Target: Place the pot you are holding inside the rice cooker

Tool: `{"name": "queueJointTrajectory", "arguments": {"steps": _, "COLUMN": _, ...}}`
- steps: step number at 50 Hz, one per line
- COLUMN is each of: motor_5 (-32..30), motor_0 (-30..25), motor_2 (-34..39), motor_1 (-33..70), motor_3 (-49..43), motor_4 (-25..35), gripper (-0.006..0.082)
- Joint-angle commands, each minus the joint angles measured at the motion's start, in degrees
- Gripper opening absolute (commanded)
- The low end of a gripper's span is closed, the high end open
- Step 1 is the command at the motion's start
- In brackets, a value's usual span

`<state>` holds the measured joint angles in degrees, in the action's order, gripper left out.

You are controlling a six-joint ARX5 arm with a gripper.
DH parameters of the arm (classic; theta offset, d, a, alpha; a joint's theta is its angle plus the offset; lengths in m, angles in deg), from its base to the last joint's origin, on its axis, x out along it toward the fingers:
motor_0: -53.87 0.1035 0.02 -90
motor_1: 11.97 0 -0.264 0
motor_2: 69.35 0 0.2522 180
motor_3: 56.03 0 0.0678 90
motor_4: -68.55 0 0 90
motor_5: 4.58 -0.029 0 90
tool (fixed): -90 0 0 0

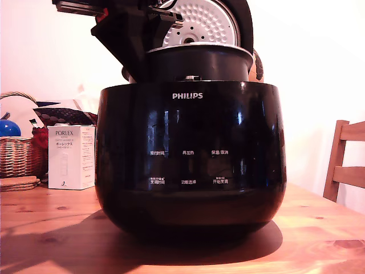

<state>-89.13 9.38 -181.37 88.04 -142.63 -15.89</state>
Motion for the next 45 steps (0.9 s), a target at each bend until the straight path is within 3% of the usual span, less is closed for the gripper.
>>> {"name": "queueJointTrajectory", "arguments": {"steps": 1, "motor_5": -0.3, "motor_0": -0.5, "motor_2": -1.2, "motor_1": -0.2, "motor_3": 1.9, "motor_4": 0.9, "gripper": 0.0063}}
{"name": "queueJointTrajectory", "arguments": {"steps": 14, "motor_5": -0.3, "motor_0": -0.5, "motor_2": -1.3, "motor_1": -0.3, "motor_3": 2.1, "motor_4": 0.8, "gripper": 0.007}}
{"name": "queueJointTrajectory", "arguments": {"steps": 25, "motor_5": 1.5, "motor_0": -0.6, "motor_2": -2.5, "motor_1": -0.3, "motor_3": 2.1, "motor_4": 0.8, "gripper": 0.0207}}
{"name": "queueJointTrajectory", "arguments": {"steps": 45, "motor_5": 5.7, "motor_0": -0.8, "motor_2": -5.6, "motor_1": -0.3, "motor_3": -2.9, "motor_4": -1.1, "gripper": 0.02}}
